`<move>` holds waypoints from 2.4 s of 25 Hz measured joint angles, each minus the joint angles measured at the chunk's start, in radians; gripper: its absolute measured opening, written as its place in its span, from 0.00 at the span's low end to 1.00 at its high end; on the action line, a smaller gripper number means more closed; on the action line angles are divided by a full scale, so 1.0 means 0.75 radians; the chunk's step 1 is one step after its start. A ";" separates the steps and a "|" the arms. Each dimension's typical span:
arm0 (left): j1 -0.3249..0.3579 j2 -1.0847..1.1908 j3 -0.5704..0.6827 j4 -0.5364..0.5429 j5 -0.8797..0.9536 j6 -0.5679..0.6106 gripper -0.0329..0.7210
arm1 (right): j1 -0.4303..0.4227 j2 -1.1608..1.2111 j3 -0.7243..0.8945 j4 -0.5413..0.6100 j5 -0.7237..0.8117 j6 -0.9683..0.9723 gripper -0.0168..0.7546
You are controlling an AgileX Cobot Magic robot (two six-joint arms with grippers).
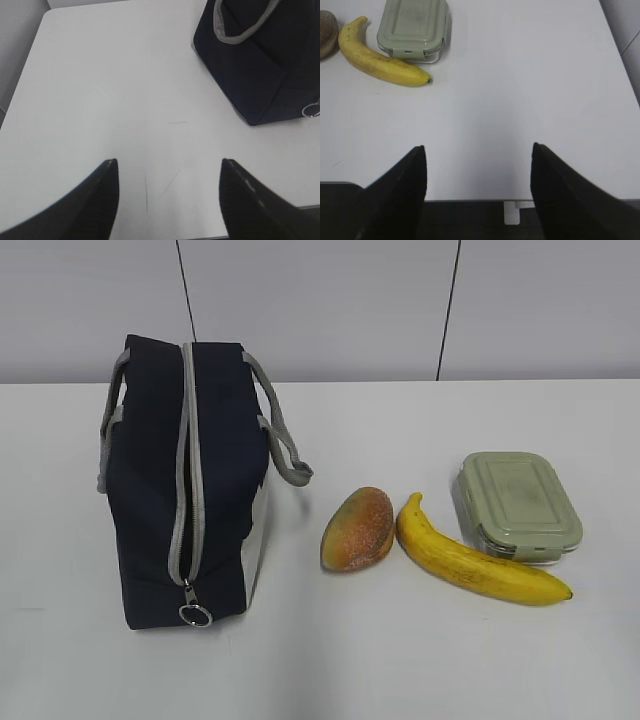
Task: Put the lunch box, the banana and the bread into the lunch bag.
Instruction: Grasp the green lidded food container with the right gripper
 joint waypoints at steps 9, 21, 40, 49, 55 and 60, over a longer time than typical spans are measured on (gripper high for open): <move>0.000 0.000 0.000 0.000 0.000 0.000 0.66 | 0.000 0.414 -0.054 0.149 -0.039 0.059 0.67; 0.000 0.000 0.000 0.000 0.000 0.000 0.66 | 0.000 0.986 -0.167 0.265 -0.263 0.055 0.67; 0.000 0.000 0.000 0.000 0.000 0.000 0.66 | -0.311 1.709 -0.509 0.695 -0.311 -0.452 0.67; 0.000 0.000 0.000 0.000 0.000 0.000 0.66 | -0.638 1.925 -0.518 1.146 -0.139 -0.953 0.67; 0.000 0.000 0.000 0.000 0.000 0.000 0.66 | -0.741 2.119 -0.552 1.342 -0.063 -1.212 0.67; 0.000 0.000 0.000 0.000 0.000 0.000 0.66 | -0.743 2.295 -0.664 1.368 -0.063 -1.250 0.67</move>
